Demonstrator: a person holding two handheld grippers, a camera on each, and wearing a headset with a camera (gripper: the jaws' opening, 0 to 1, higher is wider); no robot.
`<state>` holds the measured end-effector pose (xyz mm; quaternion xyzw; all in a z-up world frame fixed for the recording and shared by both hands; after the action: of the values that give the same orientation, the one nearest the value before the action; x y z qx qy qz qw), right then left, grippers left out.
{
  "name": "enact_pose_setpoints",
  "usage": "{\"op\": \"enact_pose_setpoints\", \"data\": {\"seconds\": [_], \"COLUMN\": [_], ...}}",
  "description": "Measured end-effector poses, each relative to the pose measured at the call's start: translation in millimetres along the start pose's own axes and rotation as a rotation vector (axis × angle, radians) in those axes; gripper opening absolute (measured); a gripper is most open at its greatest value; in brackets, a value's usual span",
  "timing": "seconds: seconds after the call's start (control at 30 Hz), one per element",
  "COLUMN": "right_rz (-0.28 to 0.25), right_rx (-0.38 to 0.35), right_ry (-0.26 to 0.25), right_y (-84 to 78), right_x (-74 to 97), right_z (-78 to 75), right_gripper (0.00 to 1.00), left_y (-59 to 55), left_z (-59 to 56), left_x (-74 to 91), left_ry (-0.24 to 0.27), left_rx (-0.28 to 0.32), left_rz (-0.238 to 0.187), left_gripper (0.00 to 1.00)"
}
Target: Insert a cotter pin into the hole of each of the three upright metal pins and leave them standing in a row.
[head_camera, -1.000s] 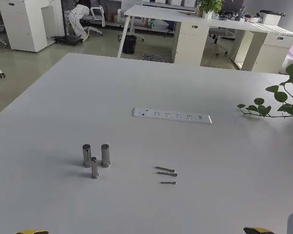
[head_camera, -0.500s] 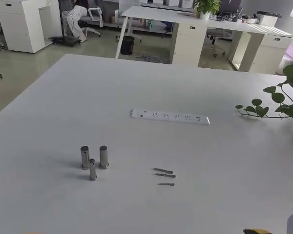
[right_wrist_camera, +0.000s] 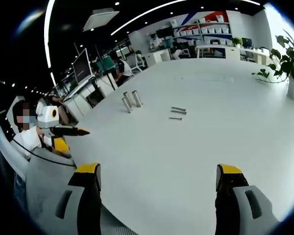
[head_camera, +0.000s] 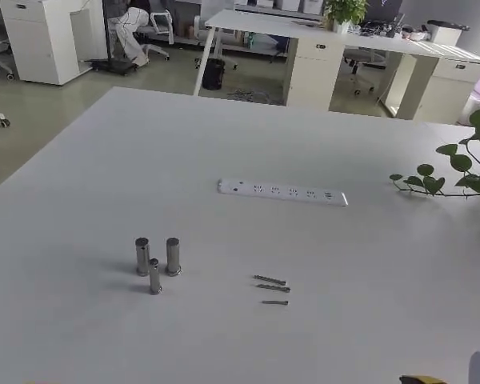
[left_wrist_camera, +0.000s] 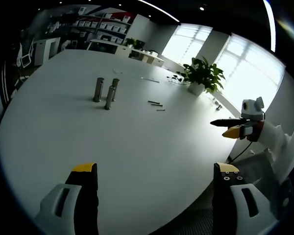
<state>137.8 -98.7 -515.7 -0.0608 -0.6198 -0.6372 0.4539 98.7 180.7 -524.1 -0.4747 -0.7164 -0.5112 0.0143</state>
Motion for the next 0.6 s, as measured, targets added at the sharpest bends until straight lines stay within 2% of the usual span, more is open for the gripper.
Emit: {"op": "enact_pose_setpoints", "data": {"seconds": [0.23, 0.3, 0.6], "right_rz": [-0.003, -0.005, 0.004], "right_rx": [-0.005, -0.004, -0.004], "right_ry": [0.004, 0.001, 0.003], "right_y": [-1.0, -1.0, -1.8], "right_x": [1.0, 1.8, 1.0], "right_z": [0.5, 0.4, -1.3], "right_gripper": [0.96, 0.96, 0.96], "left_y": [2.3, 4.8, 6.2], "left_z": [0.9, 3.3, 12.6], "left_x": [2.3, 3.7, 12.5], "left_ry": [0.008, 0.016, 0.045], "left_rx": [-0.008, 0.018, 0.019], "left_rz": [-0.006, -0.032, -0.041], "left_gripper": [0.97, 0.99, 0.97]}}
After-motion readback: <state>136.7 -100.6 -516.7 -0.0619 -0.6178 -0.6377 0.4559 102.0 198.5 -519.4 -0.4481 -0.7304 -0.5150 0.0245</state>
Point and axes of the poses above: the centre of the closed fingertips' face, and the gripper's own axes: x roughly backward along the fingers, z roughly to its left, y roughly out of its top, the point moved 4 cm from there along x, roughly backward along the fingers, and after that the axes turned 4 degrees about -y, right-handed, at the moved point
